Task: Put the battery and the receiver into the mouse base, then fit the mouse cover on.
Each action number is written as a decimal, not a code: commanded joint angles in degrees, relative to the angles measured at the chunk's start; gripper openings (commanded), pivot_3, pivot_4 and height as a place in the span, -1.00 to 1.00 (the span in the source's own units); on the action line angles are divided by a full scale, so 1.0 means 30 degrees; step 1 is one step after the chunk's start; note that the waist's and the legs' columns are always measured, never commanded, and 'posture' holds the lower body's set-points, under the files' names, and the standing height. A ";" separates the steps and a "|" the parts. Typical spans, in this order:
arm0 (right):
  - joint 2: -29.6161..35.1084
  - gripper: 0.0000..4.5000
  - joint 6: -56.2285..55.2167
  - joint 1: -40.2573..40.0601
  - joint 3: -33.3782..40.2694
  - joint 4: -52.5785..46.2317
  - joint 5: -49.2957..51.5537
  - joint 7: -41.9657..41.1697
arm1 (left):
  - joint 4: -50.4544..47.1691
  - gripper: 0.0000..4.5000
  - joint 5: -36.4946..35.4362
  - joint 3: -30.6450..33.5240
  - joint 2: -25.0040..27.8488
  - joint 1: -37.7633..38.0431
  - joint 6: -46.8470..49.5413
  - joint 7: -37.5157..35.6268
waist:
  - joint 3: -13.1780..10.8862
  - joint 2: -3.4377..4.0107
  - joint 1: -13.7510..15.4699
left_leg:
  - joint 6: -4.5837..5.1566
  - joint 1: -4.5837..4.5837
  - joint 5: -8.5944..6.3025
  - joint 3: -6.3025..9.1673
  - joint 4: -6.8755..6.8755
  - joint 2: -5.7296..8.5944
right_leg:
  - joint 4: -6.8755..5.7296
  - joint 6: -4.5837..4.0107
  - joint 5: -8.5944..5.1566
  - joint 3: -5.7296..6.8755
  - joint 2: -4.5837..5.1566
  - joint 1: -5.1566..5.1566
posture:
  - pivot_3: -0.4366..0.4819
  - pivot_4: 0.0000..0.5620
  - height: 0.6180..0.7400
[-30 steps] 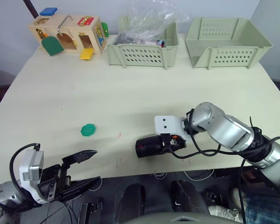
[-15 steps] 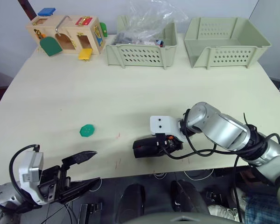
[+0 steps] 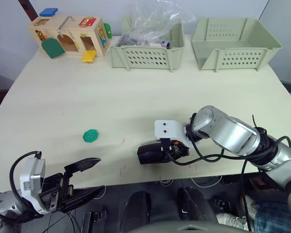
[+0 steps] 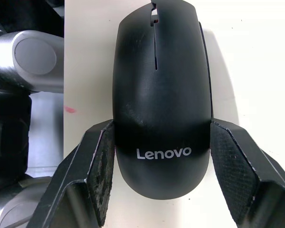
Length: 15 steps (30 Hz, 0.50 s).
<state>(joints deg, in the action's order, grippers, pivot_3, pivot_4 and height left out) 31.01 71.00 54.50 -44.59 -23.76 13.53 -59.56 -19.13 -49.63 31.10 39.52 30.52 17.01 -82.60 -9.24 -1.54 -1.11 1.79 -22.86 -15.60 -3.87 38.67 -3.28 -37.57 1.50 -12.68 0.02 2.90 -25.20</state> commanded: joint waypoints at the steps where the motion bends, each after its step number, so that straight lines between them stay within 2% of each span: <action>1: 0.0046 0.23 0.0638 0.0526 0.0080 -0.0617 0.0500 0.0251 | -0.0543 1.00 -0.0221 0.0292 0.0004 0.0226 -0.0067 -0.0061 | 0.0000 0.0000 -0.0002 | 0.0000 -0.0001 0.0000 0.0004 0.0000 0.0000 | 0.0003 0.0000 0.0000 0.0000 0.0000 0.0000 | -0.05 -0.47 1.00; 15: -0.0277 0.23 0.1858 0.0831 0.0040 -0.0719 0.1864 0.1590 | -0.0657 1.00 -0.0248 0.0301 0.0084 0.0251 0.0050 0.0051 | -0.0001 0.0002 -0.0030 | 0.0000 -0.0003 -0.0001 0.0087 -0.0005 0.0000 | 0.0008 0.0000 -0.0001 0.0001 0.0000 -0.0002 | -0.05 -0.47 1.00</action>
<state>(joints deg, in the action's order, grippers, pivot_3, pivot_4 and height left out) 30.21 76.20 55.81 -44.37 -24.05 18.38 -55.08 -19.53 -49.65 31.10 39.53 30.73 17.13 -82.41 -9.25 -1.53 -1.20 1.78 -22.87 -15.60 -3.61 38.65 -3.28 -37.55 1.50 -12.68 0.03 2.90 -25.20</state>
